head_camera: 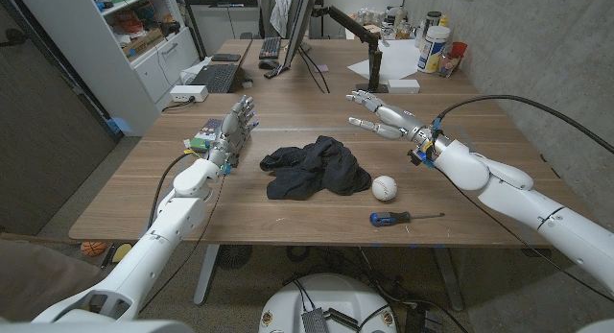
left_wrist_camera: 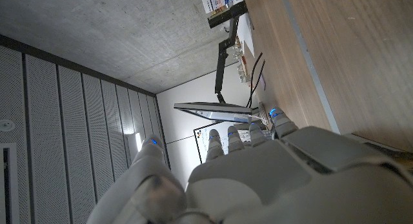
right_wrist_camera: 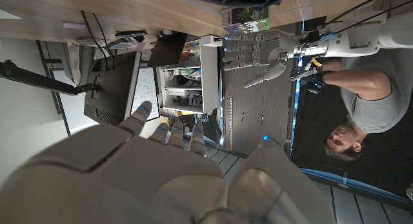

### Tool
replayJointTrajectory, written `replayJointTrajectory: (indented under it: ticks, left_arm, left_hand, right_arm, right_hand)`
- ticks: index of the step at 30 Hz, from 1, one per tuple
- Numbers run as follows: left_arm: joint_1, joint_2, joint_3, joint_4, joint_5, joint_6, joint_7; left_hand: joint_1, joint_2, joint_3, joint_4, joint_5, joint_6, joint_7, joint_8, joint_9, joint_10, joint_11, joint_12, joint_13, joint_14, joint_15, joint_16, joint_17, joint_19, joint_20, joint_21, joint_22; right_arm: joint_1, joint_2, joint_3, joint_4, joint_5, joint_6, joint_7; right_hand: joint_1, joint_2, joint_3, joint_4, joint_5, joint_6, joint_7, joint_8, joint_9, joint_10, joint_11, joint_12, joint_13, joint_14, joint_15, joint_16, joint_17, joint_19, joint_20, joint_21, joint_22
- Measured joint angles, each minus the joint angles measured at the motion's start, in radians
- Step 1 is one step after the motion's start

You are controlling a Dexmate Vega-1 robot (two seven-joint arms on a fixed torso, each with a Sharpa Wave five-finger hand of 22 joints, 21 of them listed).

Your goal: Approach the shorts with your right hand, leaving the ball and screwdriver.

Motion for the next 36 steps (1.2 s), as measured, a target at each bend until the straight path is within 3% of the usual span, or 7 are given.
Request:
replayJointTrajectory:
  ticks: [36]
  left_arm:
    - [-0.003, 0.013, -0.004, 0.005, 0.001, -0.018, -0.019]
  left_hand:
    - [0.0, 0.0, -0.002, -0.007, 0.0, 0.0, 0.0, 0.0, 0.0, 0.0, 0.0, 0.0, 0.0, -0.011, 0.001, 0.0, 0.0, -0.01, -0.001, 0.0, 0.0]
  right_arm:
    - [0.073, -0.03, -0.058, -0.058, -0.162, -0.018, 0.056]
  right_hand:
    - [0.016, 0.016, 0.009, -0.015, 0.0, -0.005, -0.005, -0.007, 0.0, -0.008, 0.008, 0.0, 0.0, 0.0, 0.0, 0.0, -0.002, -0.013, 0.002, 0.0, 0.0]
